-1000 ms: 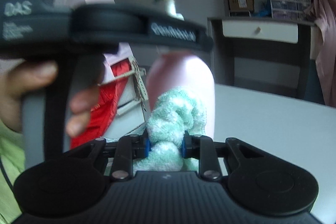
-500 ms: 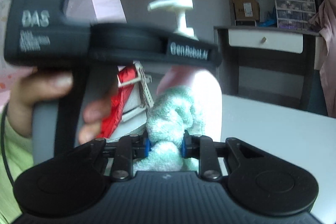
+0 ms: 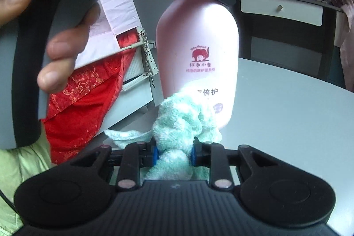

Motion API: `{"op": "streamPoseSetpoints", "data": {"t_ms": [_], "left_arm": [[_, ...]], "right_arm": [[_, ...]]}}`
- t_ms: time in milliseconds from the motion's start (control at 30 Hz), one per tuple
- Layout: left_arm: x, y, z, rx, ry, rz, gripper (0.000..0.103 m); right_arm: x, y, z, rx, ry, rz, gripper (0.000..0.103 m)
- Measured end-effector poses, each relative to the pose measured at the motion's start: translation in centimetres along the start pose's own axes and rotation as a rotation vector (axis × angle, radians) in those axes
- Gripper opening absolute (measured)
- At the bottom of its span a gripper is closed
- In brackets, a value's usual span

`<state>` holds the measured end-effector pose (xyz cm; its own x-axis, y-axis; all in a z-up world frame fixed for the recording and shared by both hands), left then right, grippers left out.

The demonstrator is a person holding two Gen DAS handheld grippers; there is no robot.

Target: Clean container

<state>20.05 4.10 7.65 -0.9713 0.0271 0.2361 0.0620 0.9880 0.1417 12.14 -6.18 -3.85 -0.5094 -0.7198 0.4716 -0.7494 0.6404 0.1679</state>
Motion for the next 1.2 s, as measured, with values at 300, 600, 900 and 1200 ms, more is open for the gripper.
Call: {"op": "streamPoseSetpoints", "data": {"t_ms": [300,600,900,1200], "left_arm": [[-0.3,0.1,0.3,0.015,0.003,0.003,0.038],[-0.7,0.1,0.3,0.011,0.011,-0.001,0.038],[-0.5,0.6,0.3,0.012,0.014,0.006,0.039],[-0.5,1.6,0.5,0.012,0.012,0.011,0.039]], "right_arm": [[2.3,1.7,-1.8,0.04,-0.123,-0.022,0.026],[3.7,2.6,-3.7,0.072,-0.211,-0.047,0.025],[2.4,1.8,-3.0,0.072,-0.145,-0.089,0.025],[-0.3,1.2,0.2,0.045,0.006,-0.076,0.026]]}}
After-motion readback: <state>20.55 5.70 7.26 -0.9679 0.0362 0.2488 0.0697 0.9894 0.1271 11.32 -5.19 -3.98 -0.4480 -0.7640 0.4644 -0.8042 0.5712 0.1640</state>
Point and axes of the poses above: each gripper's, at about its wrist camera, not at the fingertips, and x roughly against the way its jaws point, y to its left, z to its underside, the point moved 4 cm from there along -x, roughly the way its jaws point, and after that the axes turned 10 degrees about -z, right-handed, at the moved point
